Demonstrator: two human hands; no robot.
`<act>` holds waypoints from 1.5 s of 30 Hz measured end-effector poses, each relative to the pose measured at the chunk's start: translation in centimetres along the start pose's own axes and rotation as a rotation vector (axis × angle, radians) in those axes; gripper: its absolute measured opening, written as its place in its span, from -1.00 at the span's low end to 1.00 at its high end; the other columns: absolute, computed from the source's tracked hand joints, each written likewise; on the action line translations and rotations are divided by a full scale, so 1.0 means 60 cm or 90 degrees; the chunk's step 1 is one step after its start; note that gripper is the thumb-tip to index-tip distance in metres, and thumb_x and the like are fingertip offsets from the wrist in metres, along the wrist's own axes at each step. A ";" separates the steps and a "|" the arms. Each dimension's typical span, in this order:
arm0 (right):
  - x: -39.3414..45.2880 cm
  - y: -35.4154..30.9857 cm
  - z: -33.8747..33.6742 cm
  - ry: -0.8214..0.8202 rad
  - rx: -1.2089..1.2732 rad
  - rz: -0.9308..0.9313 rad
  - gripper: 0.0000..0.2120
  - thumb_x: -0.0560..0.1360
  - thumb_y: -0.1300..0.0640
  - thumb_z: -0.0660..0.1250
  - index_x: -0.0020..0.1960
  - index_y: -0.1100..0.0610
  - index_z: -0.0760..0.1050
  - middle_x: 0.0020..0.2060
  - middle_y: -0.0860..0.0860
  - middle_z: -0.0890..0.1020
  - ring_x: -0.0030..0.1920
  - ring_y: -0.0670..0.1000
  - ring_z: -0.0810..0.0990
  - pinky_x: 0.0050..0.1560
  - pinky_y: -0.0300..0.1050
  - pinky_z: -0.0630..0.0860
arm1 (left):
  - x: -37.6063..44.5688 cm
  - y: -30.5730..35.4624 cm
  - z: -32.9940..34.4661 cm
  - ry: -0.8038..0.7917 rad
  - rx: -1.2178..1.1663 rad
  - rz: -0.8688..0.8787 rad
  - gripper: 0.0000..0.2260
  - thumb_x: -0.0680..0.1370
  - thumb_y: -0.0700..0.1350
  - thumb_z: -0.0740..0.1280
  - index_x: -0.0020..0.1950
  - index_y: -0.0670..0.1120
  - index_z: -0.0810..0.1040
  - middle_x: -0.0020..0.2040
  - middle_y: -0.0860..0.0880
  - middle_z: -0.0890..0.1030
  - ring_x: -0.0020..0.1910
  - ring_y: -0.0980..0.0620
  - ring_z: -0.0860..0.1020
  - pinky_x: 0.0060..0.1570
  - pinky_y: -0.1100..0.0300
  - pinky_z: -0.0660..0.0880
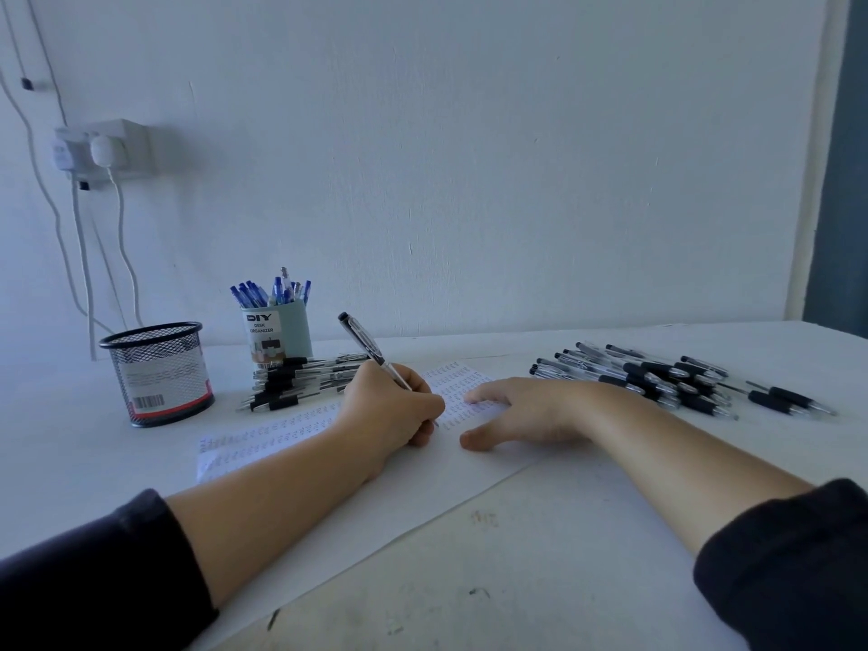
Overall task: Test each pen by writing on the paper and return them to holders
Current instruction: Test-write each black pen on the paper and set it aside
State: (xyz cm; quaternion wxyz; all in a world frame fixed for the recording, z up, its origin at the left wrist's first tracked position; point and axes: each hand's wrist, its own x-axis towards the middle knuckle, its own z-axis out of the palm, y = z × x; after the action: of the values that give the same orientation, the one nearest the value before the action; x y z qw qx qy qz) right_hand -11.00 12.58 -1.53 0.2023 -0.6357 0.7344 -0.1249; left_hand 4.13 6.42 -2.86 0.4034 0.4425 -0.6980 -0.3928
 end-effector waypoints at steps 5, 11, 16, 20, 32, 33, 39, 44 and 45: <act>0.000 0.001 0.000 -0.001 0.003 0.002 -0.31 0.43 -0.23 0.34 0.48 -0.17 0.17 0.50 -0.14 0.17 0.48 -0.05 0.18 0.40 -0.09 0.13 | 0.000 -0.001 0.000 0.009 -0.011 -0.001 -0.93 0.37 -0.37 0.34 -0.30 -0.24 0.53 -0.52 -0.12 0.52 -0.58 0.01 0.46 -0.49 0.27 0.48; 0.000 0.001 0.000 0.000 0.006 0.004 -0.33 0.44 -0.22 0.34 0.48 -0.18 0.17 0.50 -0.15 0.17 0.47 -0.06 0.19 0.37 -0.10 0.14 | 0.001 0.000 0.001 -0.002 -0.002 0.000 -0.94 0.36 -0.38 0.34 -0.29 -0.25 0.53 -0.53 -0.11 0.52 -0.61 0.04 0.45 -0.53 0.30 0.45; 0.000 0.001 0.000 -0.002 0.007 0.002 -0.32 0.44 -0.22 0.34 0.48 -0.17 0.17 0.50 -0.14 0.17 0.47 -0.06 0.19 0.39 -0.09 0.13 | 0.002 -0.002 0.001 0.002 0.006 0.003 -0.92 0.37 -0.37 0.34 -0.30 -0.24 0.53 -0.55 -0.09 0.52 -0.58 0.01 0.46 -0.50 0.28 0.46; 0.001 0.000 0.001 -0.001 0.006 0.002 -0.31 0.43 -0.22 0.34 0.48 -0.16 0.17 0.50 -0.14 0.17 0.47 -0.05 0.19 0.40 -0.09 0.13 | 0.002 -0.003 0.000 0.005 0.000 0.003 -0.93 0.37 -0.37 0.35 -0.29 -0.24 0.53 -0.54 -0.09 0.52 -0.59 0.03 0.46 -0.50 0.29 0.48; 0.002 0.002 0.001 0.000 0.002 0.005 -0.31 0.42 -0.24 0.34 0.48 -0.18 0.18 0.50 -0.14 0.18 0.47 -0.04 0.20 0.39 -0.09 0.14 | 0.004 -0.004 0.001 0.009 0.018 0.007 -0.91 0.34 -0.36 0.34 -0.34 -0.22 0.52 -0.54 -0.10 0.51 -0.57 -0.01 0.46 -0.41 0.21 0.49; 0.001 0.001 0.001 0.001 0.002 0.006 -0.31 0.43 -0.24 0.34 0.48 -0.18 0.17 0.50 -0.14 0.18 0.47 -0.05 0.20 0.38 -0.09 0.14 | 0.004 -0.004 0.002 0.008 0.020 0.008 -0.91 0.34 -0.36 0.34 -0.34 -0.22 0.52 -0.55 -0.10 0.51 -0.57 -0.01 0.46 -0.40 0.20 0.49; 0.001 0.001 0.000 0.001 0.001 0.005 -0.32 0.43 -0.23 0.33 0.48 -0.18 0.17 0.50 -0.14 0.17 0.47 -0.05 0.19 0.38 -0.10 0.14 | 0.003 -0.002 0.002 0.003 0.025 0.009 -0.95 0.34 -0.35 0.35 -0.31 -0.24 0.54 -0.53 -0.11 0.53 -0.56 -0.01 0.47 -0.40 0.21 0.50; 0.000 0.001 0.001 0.001 0.002 0.005 -0.32 0.43 -0.23 0.34 0.48 -0.18 0.17 0.50 -0.15 0.17 0.47 -0.05 0.19 0.40 -0.09 0.13 | 0.002 -0.001 0.002 0.004 0.034 0.004 -0.95 0.33 -0.35 0.34 -0.32 -0.23 0.54 -0.52 -0.13 0.53 -0.57 -0.01 0.46 -0.38 0.20 0.49; 0.000 0.001 0.001 0.001 0.002 0.003 -0.32 0.43 -0.23 0.34 0.48 -0.17 0.17 0.50 -0.14 0.17 0.47 -0.05 0.19 0.40 -0.09 0.13 | 0.002 -0.001 0.001 0.003 0.031 0.005 -0.96 0.33 -0.35 0.34 -0.31 -0.24 0.55 -0.52 -0.14 0.53 -0.56 -0.01 0.46 -0.39 0.20 0.49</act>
State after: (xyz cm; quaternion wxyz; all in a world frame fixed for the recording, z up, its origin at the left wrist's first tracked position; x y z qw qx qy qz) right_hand -11.03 12.58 -1.63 0.2030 -0.6336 0.7358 -0.1264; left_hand 4.05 6.32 -2.95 0.3961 0.4500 -0.7081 -0.3730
